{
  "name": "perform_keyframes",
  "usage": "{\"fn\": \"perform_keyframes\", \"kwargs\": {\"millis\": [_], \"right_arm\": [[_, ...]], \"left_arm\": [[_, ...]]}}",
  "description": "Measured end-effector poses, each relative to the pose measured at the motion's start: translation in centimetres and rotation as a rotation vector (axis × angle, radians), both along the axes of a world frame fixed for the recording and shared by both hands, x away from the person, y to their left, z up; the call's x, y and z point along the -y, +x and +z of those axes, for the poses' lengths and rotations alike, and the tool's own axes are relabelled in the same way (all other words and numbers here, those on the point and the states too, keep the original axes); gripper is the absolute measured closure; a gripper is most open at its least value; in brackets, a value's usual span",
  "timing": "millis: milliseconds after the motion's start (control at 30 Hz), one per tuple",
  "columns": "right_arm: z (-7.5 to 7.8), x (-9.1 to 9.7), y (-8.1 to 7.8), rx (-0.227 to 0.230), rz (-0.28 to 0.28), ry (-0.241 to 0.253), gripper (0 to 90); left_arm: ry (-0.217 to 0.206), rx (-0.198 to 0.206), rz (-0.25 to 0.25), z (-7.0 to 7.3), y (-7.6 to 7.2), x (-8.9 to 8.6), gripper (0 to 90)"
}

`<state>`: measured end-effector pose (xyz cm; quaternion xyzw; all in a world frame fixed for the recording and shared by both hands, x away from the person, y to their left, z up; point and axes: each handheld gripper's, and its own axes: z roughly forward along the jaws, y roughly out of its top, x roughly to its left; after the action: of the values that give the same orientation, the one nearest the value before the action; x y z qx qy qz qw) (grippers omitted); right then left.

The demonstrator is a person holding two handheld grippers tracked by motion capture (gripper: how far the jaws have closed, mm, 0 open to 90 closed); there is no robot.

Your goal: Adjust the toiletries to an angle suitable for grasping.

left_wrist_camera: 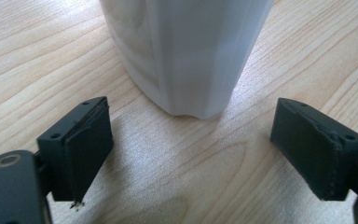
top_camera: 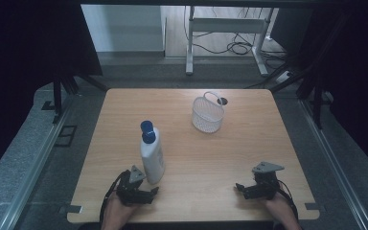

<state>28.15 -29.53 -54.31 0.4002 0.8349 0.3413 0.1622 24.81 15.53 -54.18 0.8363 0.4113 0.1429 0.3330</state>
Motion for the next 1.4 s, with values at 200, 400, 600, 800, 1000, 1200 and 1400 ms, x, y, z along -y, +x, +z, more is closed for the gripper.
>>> {"fn": "perform_keyframes", "kwargs": {"millis": [200,400,600,800,1000,1200,1400], "right_arm": [[0.0,0.0,0.0,0.0,0.0,0.0,0.0],[0.0,0.0,0.0,0.0,0.0,0.0,0.0],[0.0,0.0,0.0,0.0,0.001,0.0,0.0],[0.0,0.0,0.0,0.0,0.001,0.0,0.0],[0.0,0.0,0.0,0.0,0.001,0.0,0.0],[0.0,0.0,0.0,0.0,0.001,0.0,0.0],[0.0,0.0,0.0,0.0,0.001,0.0,0.0]], "left_arm": [[0.003,-0.014,0.002,0.3,-0.1,-0.2,17.4],[-0.013,-0.038,0.001,0.5,-0.2,-0.6,23.0],[-0.008,-0.045,-0.018,0.9,-0.3,-1.0,23.0],[0.004,-0.037,-0.019,1.2,-0.5,-1.6,26.4],[0.02,-0.035,0.004,1.4,-0.4,-2.6,33.6],[0.016,-0.031,0.047,1.8,-0.1,-3.9,41.6],[0.005,-0.014,0.083,2.0,0.6,-4.5,52.9]]}}
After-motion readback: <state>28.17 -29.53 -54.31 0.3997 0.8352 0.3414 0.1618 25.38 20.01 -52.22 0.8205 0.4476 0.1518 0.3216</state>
